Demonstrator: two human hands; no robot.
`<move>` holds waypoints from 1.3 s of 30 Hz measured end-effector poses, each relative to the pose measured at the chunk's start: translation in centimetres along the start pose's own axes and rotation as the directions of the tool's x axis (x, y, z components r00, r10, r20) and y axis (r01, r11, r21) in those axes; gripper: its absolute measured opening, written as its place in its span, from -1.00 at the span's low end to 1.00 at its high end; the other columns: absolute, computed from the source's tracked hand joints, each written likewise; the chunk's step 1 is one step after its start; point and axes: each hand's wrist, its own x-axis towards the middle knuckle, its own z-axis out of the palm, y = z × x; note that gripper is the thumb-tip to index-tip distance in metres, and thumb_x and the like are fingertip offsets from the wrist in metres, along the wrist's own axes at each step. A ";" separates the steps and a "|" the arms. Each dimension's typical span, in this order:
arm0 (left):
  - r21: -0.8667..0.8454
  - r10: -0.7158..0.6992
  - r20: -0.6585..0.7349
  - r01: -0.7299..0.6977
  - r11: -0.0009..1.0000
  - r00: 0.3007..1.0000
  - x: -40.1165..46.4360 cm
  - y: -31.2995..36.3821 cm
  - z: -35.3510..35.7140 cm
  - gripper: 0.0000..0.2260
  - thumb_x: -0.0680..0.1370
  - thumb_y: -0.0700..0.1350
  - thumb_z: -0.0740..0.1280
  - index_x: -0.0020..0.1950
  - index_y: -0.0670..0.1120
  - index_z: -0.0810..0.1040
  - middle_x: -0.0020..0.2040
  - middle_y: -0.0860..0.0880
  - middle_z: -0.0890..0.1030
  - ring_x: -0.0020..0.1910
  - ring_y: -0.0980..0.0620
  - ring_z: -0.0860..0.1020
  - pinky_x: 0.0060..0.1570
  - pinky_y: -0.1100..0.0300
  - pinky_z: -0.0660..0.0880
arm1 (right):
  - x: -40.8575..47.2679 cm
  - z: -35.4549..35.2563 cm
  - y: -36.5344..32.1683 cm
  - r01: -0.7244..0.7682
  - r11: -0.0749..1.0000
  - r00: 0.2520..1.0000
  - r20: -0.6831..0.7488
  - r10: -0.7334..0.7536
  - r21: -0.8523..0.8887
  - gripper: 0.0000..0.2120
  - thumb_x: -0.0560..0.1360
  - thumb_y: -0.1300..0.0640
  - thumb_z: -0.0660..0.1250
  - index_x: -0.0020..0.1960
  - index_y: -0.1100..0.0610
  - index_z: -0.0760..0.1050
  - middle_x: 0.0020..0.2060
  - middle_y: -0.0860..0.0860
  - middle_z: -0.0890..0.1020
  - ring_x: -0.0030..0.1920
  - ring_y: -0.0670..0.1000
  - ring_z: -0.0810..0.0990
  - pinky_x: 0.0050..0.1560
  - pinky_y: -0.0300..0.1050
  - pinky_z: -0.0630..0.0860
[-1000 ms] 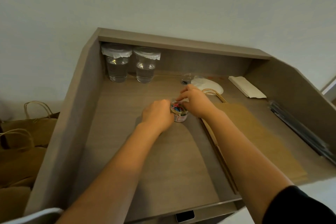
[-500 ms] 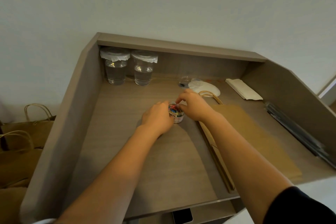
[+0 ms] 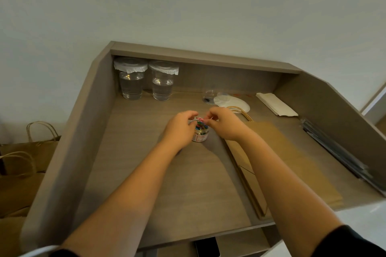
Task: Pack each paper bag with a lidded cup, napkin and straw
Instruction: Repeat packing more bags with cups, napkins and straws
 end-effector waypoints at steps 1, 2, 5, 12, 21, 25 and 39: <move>-0.092 0.007 0.002 -0.007 0.996 1.000 0.1 0.1 0.1 -0.70 0.57 -0.25 0.26 0.29 -0.10 0.52 0.22 -0.10 0.57 0.19 -0.05 0.52 0.24 0.00 0.44 | -0.2 -0.1 -0.1 0.005 1.000 1.000 0.007 -0.005 0.023 -0.94 0.54 0.19 0.28 -0.10 0.12 0.50 -0.25 -0.08 0.49 -0.18 -0.08 0.45 -0.25 -0.32 0.34; -0.154 0.013 0.008 -0.011 0.988 1.000 0.1 0.2 0.2 -0.73 0.56 -0.27 0.27 0.25 -0.14 0.55 0.18 -0.12 0.59 0.15 -0.04 0.54 0.22 0.03 0.46 | -0.4 -0.1 -0.1 0.008 0.999 1.000 0.011 -0.009 0.047 -0.94 0.54 0.20 0.29 -0.11 0.12 0.49 -0.28 -0.09 0.49 -0.21 -0.08 0.45 -0.25 -0.31 0.34; -0.237 -0.001 0.015 0.004 0.972 1.000 0.4 0.4 0.4 -0.84 0.53 -0.31 0.30 0.07 -0.22 0.61 0.00 -0.14 0.64 -0.03 0.00 0.57 0.06 0.09 0.50 | -0.8 0.0 0.1 -0.032 0.988 0.999 0.006 0.032 0.150 -0.95 0.53 0.20 0.30 -0.11 0.13 0.50 -0.28 -0.05 0.54 -0.25 -0.09 0.47 -0.18 -0.22 0.44; -0.356 -0.049 -0.025 0.037 0.934 0.998 1.4 -0.2 0.8 -0.87 0.48 -0.34 0.37 -0.04 -0.16 0.60 -0.17 -0.10 0.61 -0.19 0.03 0.56 -0.01 0.11 0.52 | -0.9 0.5 1.0 -0.124 0.892 0.991 0.010 0.133 0.434 -0.87 0.53 0.26 0.29 -0.18 0.11 0.48 -0.29 0.03 0.57 -0.27 -0.06 0.51 -0.17 -0.19 0.51; -0.364 -0.108 -0.103 0.064 0.929 0.989 2.0 -0.7 0.4 -0.86 0.51 -0.34 0.31 0.03 -0.23 0.61 -0.15 -0.09 0.63 -0.16 0.01 0.59 -0.03 0.15 0.55 | -0.7 1.5 0.9 -0.152 0.460 0.967 0.036 0.251 0.875 -0.83 0.57 0.31 0.20 -0.17 0.19 0.47 -0.33 0.05 0.51 -0.39 -0.14 0.49 -0.27 -0.28 0.51; 0.196 0.067 -0.095 -0.047 0.979 0.993 1.7 -0.7 0.3 -0.81 0.53 -0.19 0.29 0.08 -0.07 0.66 0.04 -0.05 0.67 0.06 -0.04 0.58 0.03 0.13 0.50 | -0.6 2.0 0.8 -0.162 0.491 0.954 0.008 0.300 0.856 -0.84 0.57 0.32 0.20 -0.17 0.19 0.46 -0.34 0.06 0.50 -0.39 -0.11 0.48 -0.32 -0.29 0.50; -0.103 0.079 -0.162 -0.097 0.990 0.984 -6.0 0.7 -3.7 -0.89 0.54 -0.14 0.33 -0.17 -0.05 0.60 -0.25 0.00 0.63 -0.23 0.02 0.57 -0.13 0.07 0.52 | -5.7 1.3 -6.3 -0.028 0.697 0.984 -0.102 0.144 0.717 -0.86 0.49 0.32 0.32 -0.17 0.12 0.55 -0.34 0.01 0.59 -0.35 -0.12 0.53 -0.26 -0.29 0.52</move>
